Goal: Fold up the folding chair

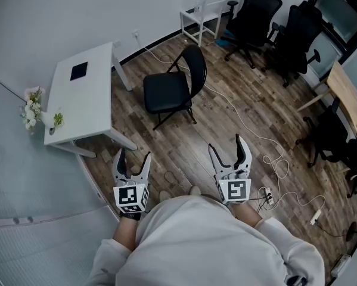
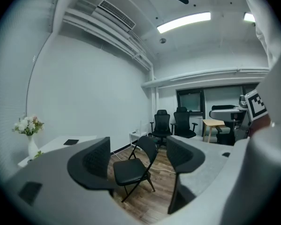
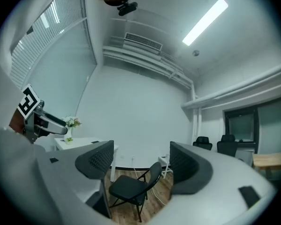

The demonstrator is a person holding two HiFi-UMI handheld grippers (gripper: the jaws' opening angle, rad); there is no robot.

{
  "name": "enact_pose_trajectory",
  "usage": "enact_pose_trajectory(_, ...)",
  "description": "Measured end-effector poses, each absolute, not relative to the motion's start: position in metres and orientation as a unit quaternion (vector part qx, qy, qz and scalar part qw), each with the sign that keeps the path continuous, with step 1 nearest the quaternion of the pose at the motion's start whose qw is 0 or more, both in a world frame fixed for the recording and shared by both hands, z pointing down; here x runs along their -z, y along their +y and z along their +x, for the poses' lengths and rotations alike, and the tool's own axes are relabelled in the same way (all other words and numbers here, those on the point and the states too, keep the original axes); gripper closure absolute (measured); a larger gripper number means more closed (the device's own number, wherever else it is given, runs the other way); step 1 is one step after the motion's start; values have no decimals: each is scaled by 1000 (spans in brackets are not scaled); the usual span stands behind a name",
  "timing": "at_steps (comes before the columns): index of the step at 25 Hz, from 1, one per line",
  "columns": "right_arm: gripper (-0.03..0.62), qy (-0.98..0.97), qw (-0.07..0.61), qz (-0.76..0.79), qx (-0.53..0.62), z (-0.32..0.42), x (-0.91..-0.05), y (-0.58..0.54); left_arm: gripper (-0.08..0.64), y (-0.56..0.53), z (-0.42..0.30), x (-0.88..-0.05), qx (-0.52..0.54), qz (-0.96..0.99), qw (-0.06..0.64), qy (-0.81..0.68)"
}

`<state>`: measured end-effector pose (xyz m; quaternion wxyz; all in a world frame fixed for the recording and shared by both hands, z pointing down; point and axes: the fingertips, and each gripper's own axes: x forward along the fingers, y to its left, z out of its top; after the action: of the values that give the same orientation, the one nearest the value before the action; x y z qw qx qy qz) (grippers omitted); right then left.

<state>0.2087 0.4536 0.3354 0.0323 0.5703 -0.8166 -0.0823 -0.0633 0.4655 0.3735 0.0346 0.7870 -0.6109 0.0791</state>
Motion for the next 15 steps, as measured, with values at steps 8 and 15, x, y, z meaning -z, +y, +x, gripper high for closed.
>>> enact_pose_trajectory(8, 230, -820, 34, 567, 72, 243, -348, 447, 187, 461, -49, -378, -90, 768, 41, -633)
enact_pose_trajectory(15, 232, -837, 40, 542, 69, 263, -358, 430, 187, 463, -25, -384, -95, 754, 46, -649)
